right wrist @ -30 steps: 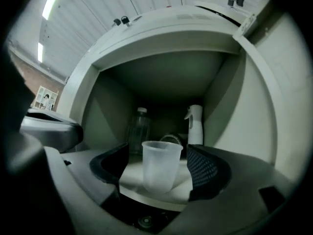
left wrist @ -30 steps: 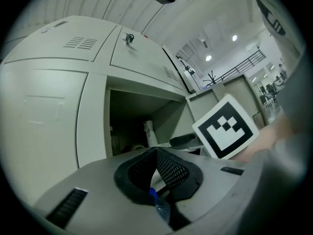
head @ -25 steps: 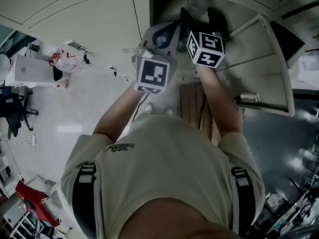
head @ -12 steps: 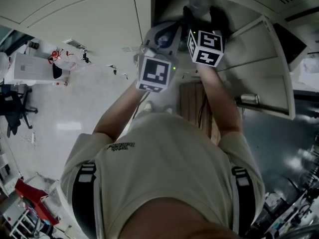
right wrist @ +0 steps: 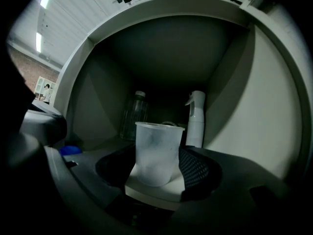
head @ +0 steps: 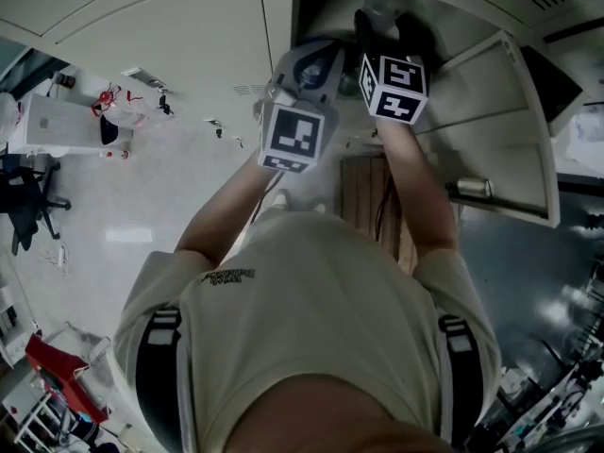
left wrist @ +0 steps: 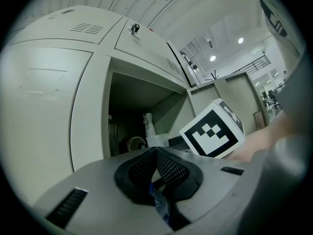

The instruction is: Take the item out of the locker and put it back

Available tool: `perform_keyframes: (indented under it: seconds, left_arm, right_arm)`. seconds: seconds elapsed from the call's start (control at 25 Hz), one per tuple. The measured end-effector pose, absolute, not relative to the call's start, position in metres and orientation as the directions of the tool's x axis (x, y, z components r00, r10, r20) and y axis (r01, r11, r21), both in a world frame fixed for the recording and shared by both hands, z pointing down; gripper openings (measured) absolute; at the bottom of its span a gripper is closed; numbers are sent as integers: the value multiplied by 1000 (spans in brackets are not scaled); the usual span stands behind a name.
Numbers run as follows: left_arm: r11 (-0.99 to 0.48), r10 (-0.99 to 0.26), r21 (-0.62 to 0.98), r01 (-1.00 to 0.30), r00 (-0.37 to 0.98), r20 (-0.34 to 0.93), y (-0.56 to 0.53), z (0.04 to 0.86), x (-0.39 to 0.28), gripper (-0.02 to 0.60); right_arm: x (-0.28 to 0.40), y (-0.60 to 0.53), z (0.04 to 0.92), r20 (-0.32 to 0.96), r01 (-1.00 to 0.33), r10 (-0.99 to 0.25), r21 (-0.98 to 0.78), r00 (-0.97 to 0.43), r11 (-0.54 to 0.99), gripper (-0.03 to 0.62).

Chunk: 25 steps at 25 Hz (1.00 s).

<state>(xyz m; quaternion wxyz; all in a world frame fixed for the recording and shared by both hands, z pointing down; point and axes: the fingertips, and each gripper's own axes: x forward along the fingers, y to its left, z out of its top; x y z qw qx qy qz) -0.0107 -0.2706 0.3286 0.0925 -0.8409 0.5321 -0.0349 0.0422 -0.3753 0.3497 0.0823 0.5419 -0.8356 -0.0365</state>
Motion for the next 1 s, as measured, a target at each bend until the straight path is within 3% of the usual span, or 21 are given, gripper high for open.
perform_keyframes:
  seconds: [1.0]
  left_arm:
    - [-387,-903,-237,-891,418,-98,-242,282,-21,14]
  right_arm:
    - [67,-304,281,-18,-869,-878,156,-479,471,272]
